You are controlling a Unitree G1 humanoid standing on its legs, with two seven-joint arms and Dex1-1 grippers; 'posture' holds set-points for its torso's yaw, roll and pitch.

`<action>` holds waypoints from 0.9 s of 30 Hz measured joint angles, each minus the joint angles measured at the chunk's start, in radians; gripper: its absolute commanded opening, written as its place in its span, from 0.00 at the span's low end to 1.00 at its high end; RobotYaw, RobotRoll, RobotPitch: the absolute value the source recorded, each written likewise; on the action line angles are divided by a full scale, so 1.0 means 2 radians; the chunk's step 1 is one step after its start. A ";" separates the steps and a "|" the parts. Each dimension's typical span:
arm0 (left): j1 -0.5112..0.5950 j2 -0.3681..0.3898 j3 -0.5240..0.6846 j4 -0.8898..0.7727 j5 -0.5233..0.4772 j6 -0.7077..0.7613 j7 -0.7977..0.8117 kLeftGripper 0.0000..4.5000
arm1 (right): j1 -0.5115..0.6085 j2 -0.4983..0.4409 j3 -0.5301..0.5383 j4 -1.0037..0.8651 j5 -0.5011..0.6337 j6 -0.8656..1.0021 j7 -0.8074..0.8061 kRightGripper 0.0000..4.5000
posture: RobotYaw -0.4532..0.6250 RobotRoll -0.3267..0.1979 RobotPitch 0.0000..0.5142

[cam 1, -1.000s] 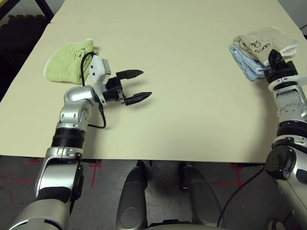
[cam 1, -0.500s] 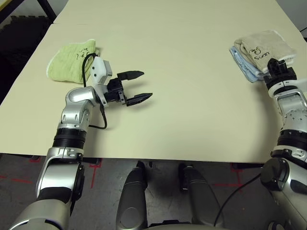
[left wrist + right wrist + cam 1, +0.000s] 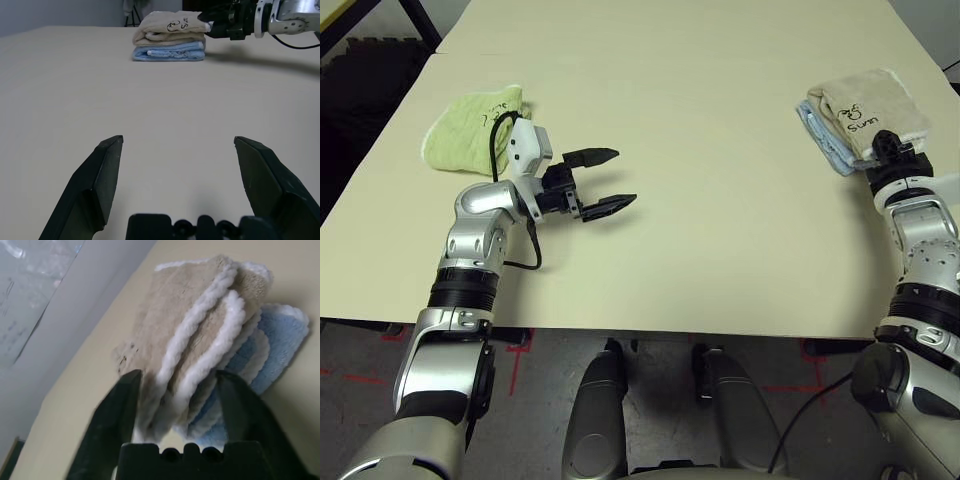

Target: Fold the towel and set it aside.

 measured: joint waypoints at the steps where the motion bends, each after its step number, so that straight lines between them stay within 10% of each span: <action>1: 0.003 0.000 0.001 -0.002 0.000 0.003 0.002 1.00 | 0.016 -0.016 0.012 -0.016 0.003 0.029 0.009 1.00 | 0.39 0.62 0.40; 11: 0.014 0.006 0.010 -0.010 -0.002 0.040 0.028 1.00 | 0.089 -0.096 0.042 -0.139 0.054 0.189 0.068 1.00 | 0.36 0.62 0.37; 18: 0.006 -0.050 0.074 -0.012 -0.004 0.074 0.207 1.00 | 0.008 -0.066 0.134 -0.112 -0.057 0.021 0.159 1.00 | 0.36 0.62 0.35; 27: -0.010 -0.099 0.104 0.024 0.033 0.009 0.385 1.00 | -0.094 0.021 0.182 0.210 -0.217 -0.262 0.167 1.00 | 0.41 0.62 0.36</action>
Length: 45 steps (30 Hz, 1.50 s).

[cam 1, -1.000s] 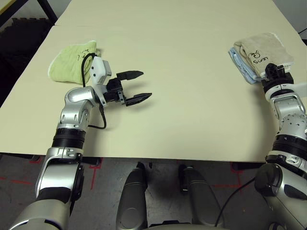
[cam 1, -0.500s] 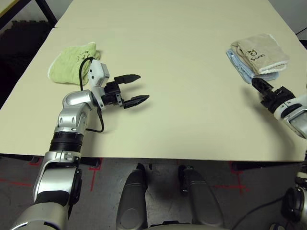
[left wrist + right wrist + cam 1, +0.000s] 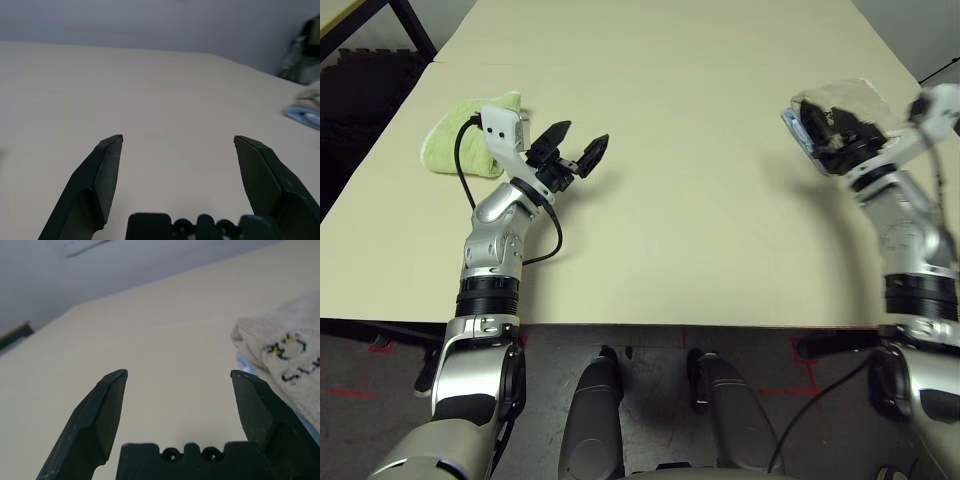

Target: Fold the towel and set it aside.

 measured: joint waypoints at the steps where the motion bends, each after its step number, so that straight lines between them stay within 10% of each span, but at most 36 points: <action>1: -0.013 0.000 0.007 0.023 0.006 -0.016 0.024 1.00 | -0.019 0.006 0.001 0.034 -0.012 -0.028 0.000 1.00 | 0.41 0.62 0.36; 14: -0.070 0.050 0.026 0.216 0.063 -0.166 0.141 1.00 | -0.107 0.001 0.018 0.236 -0.106 -0.183 -0.042 1.00 | 0.39 0.62 0.32; 45: -0.069 0.101 0.027 0.279 0.056 -0.187 0.040 1.00 | -0.074 -0.012 -0.024 0.240 -0.096 -0.196 -0.017 1.00 | 0.38 0.62 0.29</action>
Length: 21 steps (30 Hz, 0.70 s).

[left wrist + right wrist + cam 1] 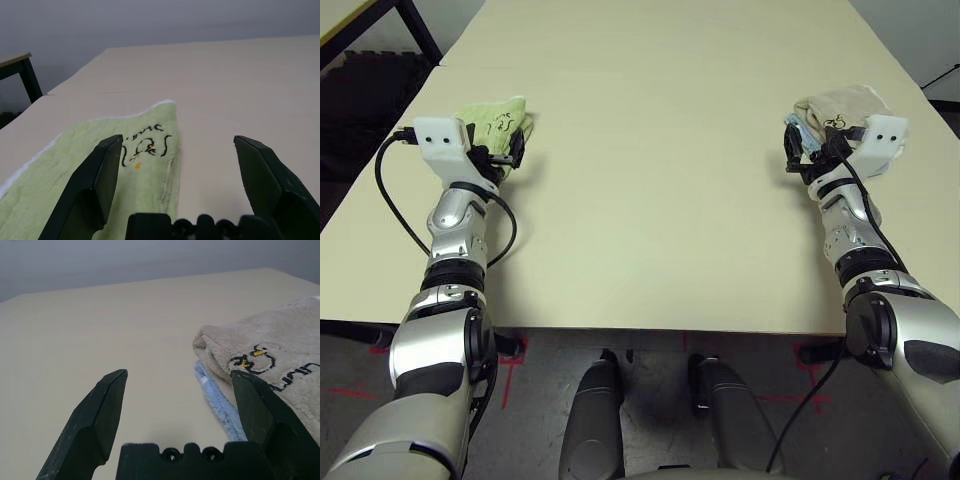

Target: Fold the towel and set it aside.

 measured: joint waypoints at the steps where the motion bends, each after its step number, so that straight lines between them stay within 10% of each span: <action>1: 0.000 0.000 -0.001 0.000 0.001 0.000 -0.001 1.00 | 0.000 0.000 0.000 0.000 0.000 0.000 0.000 1.00 | 0.38 0.62 0.29; 21: 0.002 -0.011 0.004 -0.008 -0.008 -0.001 -0.009 1.00 | 0.000 0.001 0.003 0.000 -0.009 0.001 -0.019 1.00 | 0.38 0.62 0.24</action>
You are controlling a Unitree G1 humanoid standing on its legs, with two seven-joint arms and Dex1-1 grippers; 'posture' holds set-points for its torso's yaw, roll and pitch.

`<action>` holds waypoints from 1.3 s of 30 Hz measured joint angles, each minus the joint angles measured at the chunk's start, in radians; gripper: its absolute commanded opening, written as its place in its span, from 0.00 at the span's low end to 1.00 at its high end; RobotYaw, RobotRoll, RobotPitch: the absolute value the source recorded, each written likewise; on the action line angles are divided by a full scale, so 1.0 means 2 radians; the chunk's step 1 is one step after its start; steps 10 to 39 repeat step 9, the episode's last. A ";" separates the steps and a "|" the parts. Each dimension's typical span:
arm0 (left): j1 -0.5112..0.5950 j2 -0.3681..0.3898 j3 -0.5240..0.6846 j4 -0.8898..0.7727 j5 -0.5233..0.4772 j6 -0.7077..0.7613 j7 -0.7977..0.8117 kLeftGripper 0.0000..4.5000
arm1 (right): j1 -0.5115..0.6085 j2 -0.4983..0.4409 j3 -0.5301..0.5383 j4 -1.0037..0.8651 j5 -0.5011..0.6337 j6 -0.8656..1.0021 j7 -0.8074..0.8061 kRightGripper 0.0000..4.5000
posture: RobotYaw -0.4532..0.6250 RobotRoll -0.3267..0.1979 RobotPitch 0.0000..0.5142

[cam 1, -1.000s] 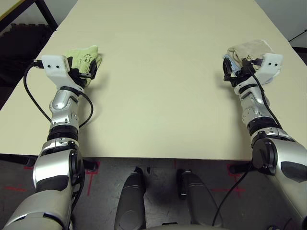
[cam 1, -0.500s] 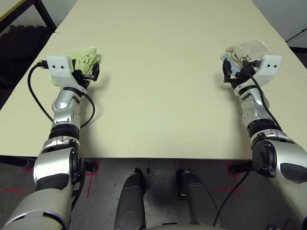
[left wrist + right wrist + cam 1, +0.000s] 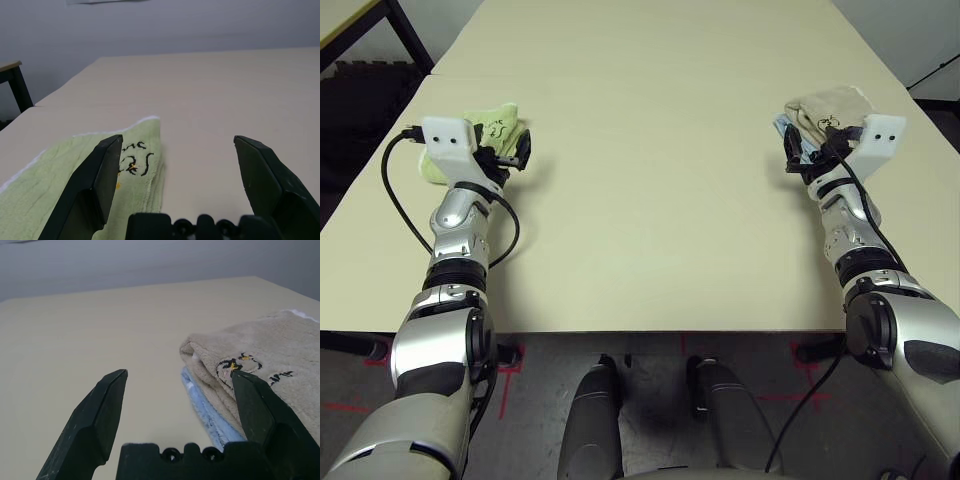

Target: Fold the towel and set it aside.

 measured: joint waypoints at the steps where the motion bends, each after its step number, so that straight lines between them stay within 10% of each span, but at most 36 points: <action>1: 0.002 -0.003 0.000 -0.002 0.000 0.000 -0.001 1.00 | 0.000 0.001 0.000 0.000 0.000 0.000 0.000 1.00 | 0.38 0.62 0.24; 39: 0.007 -0.005 -0.003 -0.002 0.001 0.005 -0.009 1.00 | 0.000 0.000 0.004 0.000 -0.001 0.003 0.008 1.00 | 0.38 0.62 0.25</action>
